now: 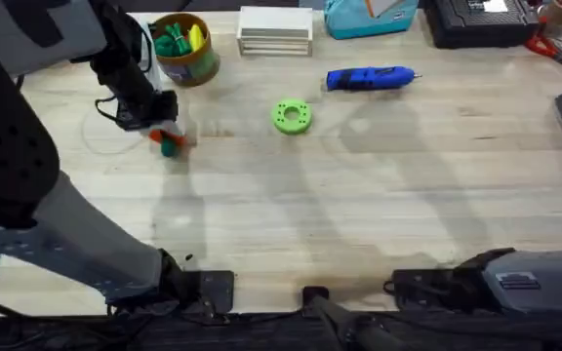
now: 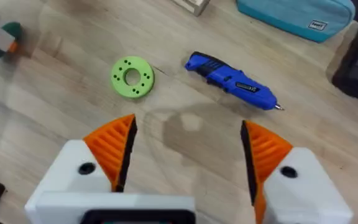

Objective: Pick up the gripper from the table and insert it into the empty holder that is missing its gripper. Then pick up a screw, insert it into the mounting hole, and use the screwdriver to tighten it. Finally, clean up the table by picking up the vegetable and placing it into the bucket.

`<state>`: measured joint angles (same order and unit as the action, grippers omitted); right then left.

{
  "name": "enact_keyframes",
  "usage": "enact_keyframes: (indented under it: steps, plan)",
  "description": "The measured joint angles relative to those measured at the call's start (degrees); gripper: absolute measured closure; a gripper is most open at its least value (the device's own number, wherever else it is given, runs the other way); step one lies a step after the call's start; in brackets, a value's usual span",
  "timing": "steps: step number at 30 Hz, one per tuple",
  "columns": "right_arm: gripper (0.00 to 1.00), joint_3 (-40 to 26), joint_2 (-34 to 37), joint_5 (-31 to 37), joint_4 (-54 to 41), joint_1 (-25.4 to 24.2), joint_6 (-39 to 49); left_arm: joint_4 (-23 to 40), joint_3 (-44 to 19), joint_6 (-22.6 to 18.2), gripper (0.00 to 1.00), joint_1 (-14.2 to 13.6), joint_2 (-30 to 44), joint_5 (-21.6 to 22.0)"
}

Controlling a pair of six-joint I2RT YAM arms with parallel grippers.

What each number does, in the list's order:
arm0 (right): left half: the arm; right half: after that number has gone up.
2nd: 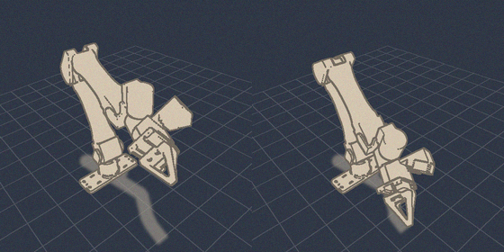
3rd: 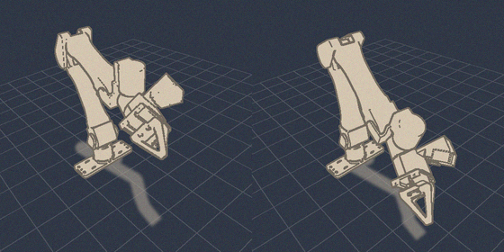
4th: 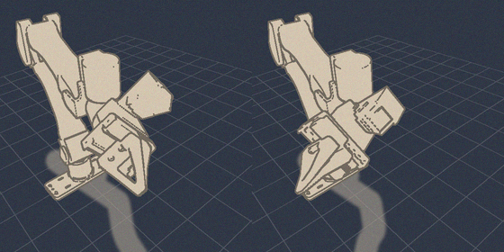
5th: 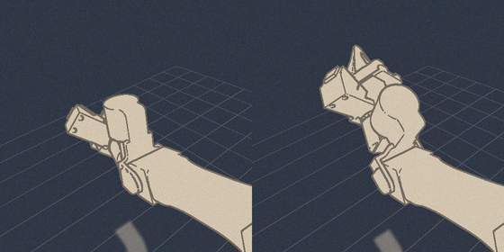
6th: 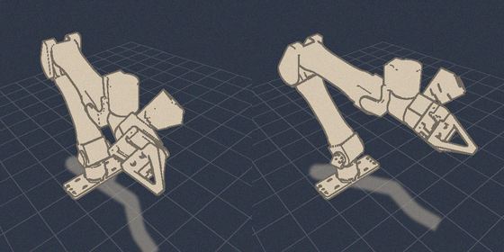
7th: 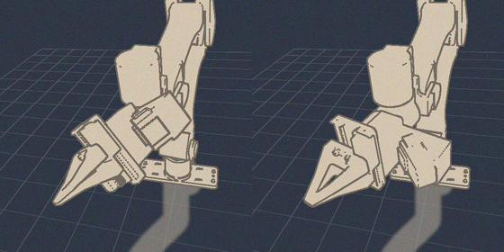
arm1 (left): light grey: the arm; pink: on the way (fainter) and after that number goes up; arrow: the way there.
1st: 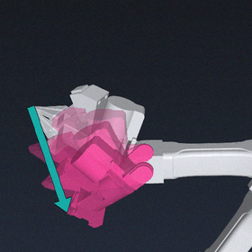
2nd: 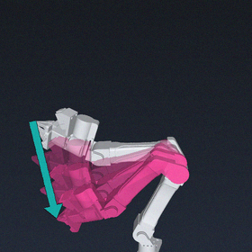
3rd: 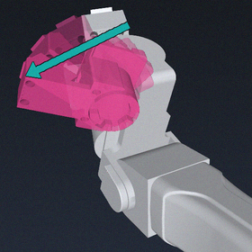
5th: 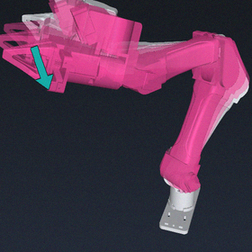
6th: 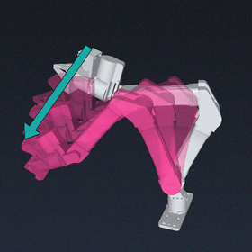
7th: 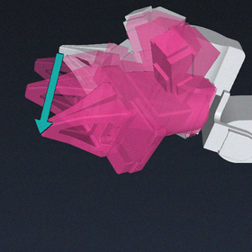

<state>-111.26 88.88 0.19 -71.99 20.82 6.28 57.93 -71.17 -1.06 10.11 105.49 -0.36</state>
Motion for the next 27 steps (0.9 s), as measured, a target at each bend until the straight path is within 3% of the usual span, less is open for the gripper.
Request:
enact_keyframes:
  steps: [5, 14, 19, 22, 27]
  plan:
    - [0.094, 0.0, 0.0, 0.0, 0.0, 0.0, 0.0, 7.1, -3.7, -0.1, 0.977, 0.0, 0.3, -1.5]
    - [0.094, 0.0, 0.0, 0.0, 0.0, 0.0, 0.0, 15.5, -22.9, -2.5, 0.977, -2.4, -0.2, -3.2]
    - [0.094, 0.0, 0.0, 0.0, 0.0, 0.0, 0.0, 8.7, -31.7, -2.7, 0.977, -4.9, -0.9, -3.4]
    - [0.094, 0.0, 0.0, 0.0, 0.0, 0.0, 0.0, 2.1, -33.3, -1.4, 0.977, -5.8, -1.6, -3.5]
    - [0.094, 0.0, 0.0, 0.0, 0.0, 0.0, 0.0, -3.1, -33.6, 2.4, 0.977, -5.8, -1.0, -3.5]
